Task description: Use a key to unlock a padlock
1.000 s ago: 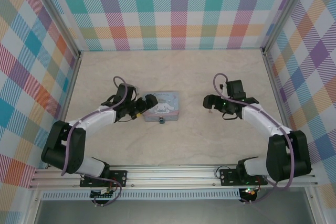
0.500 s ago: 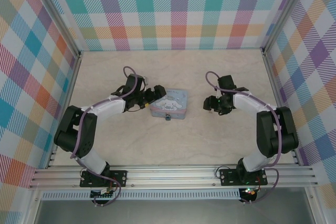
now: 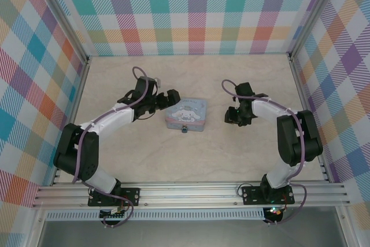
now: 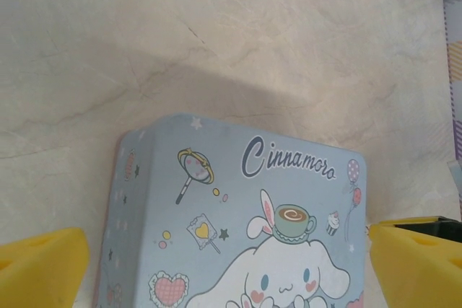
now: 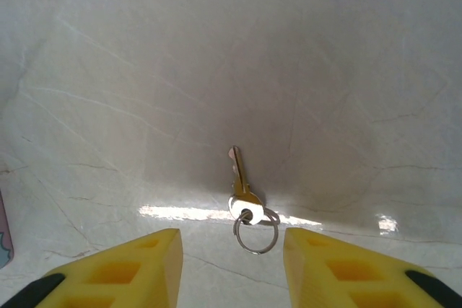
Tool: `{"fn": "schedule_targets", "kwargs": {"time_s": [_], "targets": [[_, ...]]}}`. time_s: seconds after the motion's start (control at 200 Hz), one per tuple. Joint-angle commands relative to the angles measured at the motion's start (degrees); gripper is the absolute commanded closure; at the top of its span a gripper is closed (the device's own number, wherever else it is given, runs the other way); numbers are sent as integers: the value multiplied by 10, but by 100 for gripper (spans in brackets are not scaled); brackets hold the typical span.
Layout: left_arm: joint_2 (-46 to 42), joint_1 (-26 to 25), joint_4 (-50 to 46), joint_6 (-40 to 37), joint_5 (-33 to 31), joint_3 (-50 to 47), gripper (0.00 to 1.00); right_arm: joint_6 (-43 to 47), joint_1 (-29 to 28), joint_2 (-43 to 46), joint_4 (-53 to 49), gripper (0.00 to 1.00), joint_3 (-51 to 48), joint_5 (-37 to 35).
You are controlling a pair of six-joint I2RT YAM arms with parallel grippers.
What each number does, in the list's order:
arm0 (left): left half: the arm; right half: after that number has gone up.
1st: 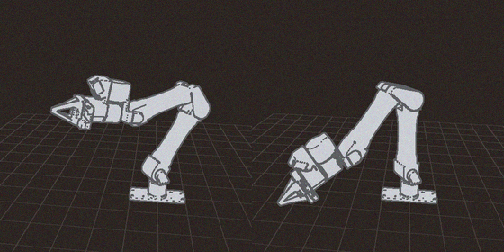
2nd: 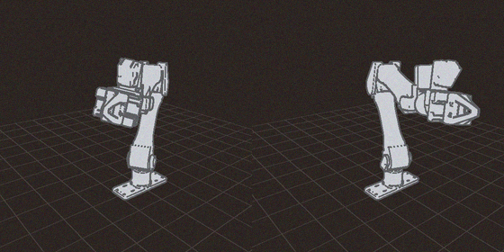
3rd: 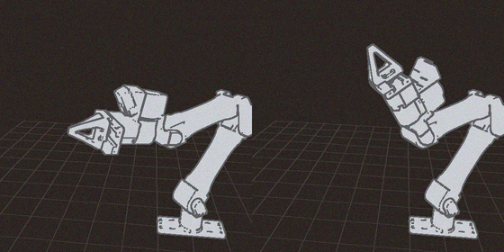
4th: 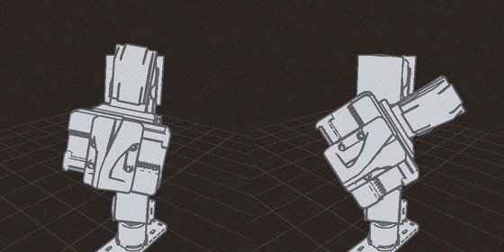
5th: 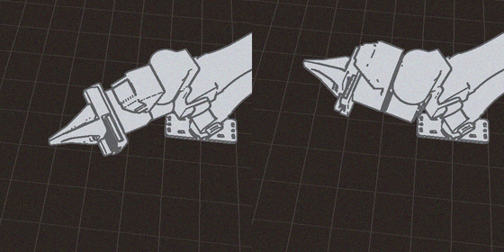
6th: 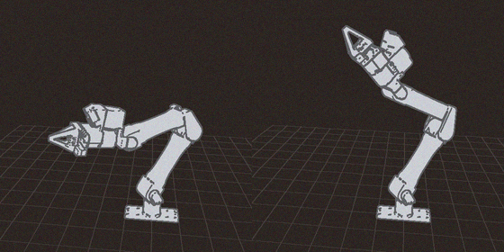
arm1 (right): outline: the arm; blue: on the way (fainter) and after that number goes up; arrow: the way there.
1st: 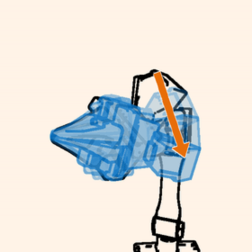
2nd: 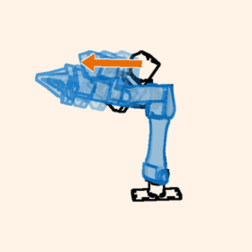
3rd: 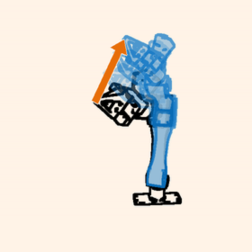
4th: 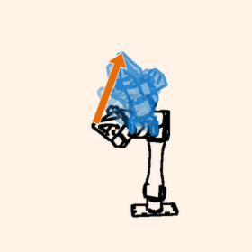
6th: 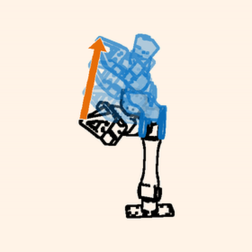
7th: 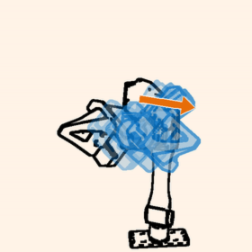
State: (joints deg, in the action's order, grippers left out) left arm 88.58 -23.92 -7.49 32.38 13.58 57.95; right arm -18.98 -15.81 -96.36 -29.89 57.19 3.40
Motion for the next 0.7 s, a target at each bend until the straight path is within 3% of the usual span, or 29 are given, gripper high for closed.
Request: {"fn": "schedule_targets", "kwargs": {"time_s": [0.0, 0.695], "targets": [[-23, -5, -20, -12, -17, -11, 0, 7, -4, -14, -14, 61, 17, -8], [-26, -4, -31, -15, -21, -13, 0, 17, -16, -54, -27, 75, 29, -27]]}}
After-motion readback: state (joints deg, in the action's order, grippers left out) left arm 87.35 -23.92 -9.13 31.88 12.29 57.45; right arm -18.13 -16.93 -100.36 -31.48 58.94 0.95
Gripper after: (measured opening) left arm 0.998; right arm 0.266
